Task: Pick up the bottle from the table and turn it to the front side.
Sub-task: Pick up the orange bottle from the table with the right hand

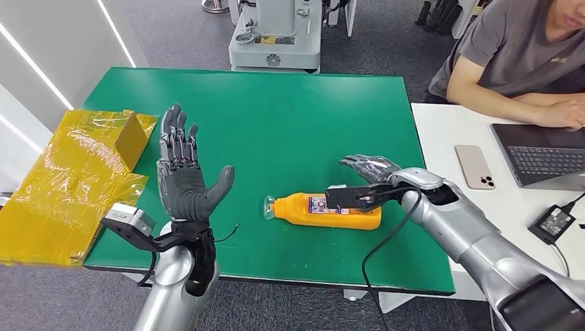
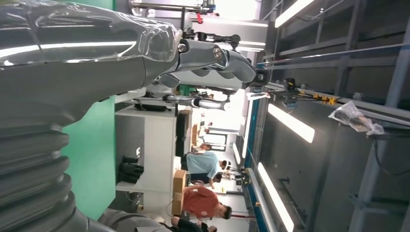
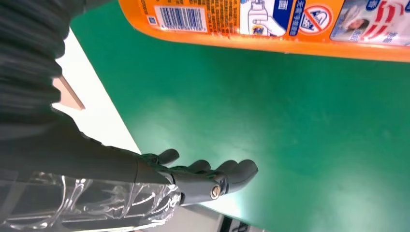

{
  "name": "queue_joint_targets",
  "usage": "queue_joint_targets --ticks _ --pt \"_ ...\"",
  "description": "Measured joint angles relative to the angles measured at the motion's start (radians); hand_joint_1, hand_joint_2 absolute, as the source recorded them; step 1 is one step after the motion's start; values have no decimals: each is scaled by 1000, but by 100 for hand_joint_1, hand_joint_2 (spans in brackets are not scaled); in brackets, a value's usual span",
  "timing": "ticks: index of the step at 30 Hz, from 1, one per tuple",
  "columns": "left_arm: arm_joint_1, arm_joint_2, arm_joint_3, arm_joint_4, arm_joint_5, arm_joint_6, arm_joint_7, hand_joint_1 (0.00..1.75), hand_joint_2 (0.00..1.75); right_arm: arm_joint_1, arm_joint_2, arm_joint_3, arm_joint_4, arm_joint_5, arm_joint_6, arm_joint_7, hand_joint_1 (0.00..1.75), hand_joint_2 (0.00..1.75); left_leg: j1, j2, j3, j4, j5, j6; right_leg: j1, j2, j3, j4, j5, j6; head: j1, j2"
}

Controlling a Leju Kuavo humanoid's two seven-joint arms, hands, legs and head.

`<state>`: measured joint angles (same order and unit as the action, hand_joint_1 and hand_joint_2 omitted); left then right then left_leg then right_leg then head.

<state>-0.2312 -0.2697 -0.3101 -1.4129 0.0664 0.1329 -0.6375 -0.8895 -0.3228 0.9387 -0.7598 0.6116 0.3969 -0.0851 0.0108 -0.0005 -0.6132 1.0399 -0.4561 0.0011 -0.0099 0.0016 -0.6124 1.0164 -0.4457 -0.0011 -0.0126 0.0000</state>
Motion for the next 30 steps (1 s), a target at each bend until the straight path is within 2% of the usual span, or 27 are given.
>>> queue_joint_targets --ticks 8,22,30 --pt "-6 -1 -7 7 2 -1 5 0 175 37 -21 5 -19 -1 -50 19 0 175 0 1 7 0 0 0 0 0 8 -1 0 0 0 0" --pt "-16 -2 -16 10 7 13 6 0 175 51 -27 5 -31 0 -60 19 0 175 0 1 12 0 0 1 0 0 13 -2 1 2 0 0" --pt "-16 1 -22 10 15 28 6 0 175 60 -8 3 -29 34 -196 22 0 175 0 1 11 0 0 1 0 0 13 -2 1 2 0 0"
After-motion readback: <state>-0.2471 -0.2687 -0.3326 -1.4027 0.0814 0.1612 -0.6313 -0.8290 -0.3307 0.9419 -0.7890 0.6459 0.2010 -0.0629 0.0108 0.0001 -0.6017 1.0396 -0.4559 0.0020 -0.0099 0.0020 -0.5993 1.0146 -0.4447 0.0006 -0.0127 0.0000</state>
